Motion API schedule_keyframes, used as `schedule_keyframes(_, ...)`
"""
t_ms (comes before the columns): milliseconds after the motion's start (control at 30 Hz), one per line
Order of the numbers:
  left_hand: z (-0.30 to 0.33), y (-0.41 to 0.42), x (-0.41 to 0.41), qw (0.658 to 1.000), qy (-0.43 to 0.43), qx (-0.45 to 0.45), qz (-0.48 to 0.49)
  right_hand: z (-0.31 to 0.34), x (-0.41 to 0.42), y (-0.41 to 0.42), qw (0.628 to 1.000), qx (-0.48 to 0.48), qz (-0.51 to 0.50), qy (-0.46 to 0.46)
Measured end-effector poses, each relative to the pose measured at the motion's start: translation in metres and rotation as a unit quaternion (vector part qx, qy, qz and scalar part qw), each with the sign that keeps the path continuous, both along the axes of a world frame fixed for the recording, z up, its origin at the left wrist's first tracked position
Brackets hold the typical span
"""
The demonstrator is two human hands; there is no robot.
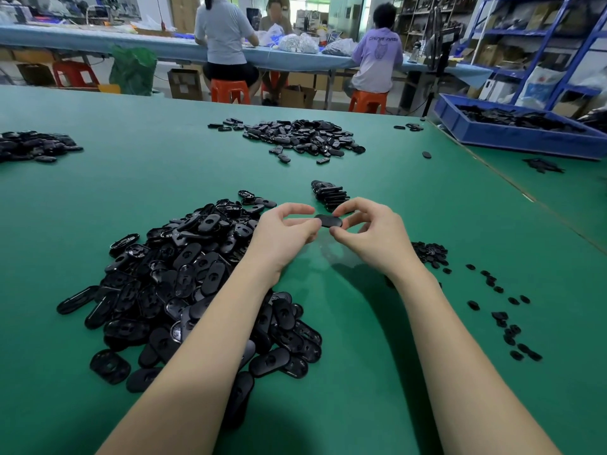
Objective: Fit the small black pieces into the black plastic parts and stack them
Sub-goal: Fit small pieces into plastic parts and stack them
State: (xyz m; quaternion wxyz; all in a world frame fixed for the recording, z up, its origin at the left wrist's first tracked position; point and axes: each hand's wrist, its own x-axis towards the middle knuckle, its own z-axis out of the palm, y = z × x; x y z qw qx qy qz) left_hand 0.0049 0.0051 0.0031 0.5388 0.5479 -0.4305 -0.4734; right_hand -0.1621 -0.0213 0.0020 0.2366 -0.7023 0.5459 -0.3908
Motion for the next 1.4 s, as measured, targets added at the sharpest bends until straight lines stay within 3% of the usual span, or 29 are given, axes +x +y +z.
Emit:
schedule_keyframes(167,0.000,-0.003,0.008,0.997,-0.068,-0.028,0.020,0.000,-0.013,-0.026,0.990,0.018,-0.107,0.087)
schedule_keyframes(500,0.000,-0.006,0.026,0.983,-0.176,-0.046,0.017,0.006,0.001,-0.073,0.979,0.085,-0.119,0.141)
schedule_keyframes(867,0.021,-0.002,0.052,0.906,-0.411,-0.092,0.041,0.001,0.002,-0.020,0.990,0.058,-0.072,0.102)
schedule_keyframes(1133,0.019,0.009,0.049,0.768,-0.639,0.000,-0.046,0.001,0.001,-0.004,0.996,0.067,-0.004,0.053)
schedule_keyframes(1200,0.019,0.009,0.047,0.759,-0.650,0.004,-0.048,0.002,0.000,-0.003,0.996,0.070,0.002,0.053)
schedule_keyframes(1400,0.019,0.009,0.046,0.782,-0.622,-0.016,-0.033,0.003,0.003,-0.002,0.996,0.080,0.026,0.041)
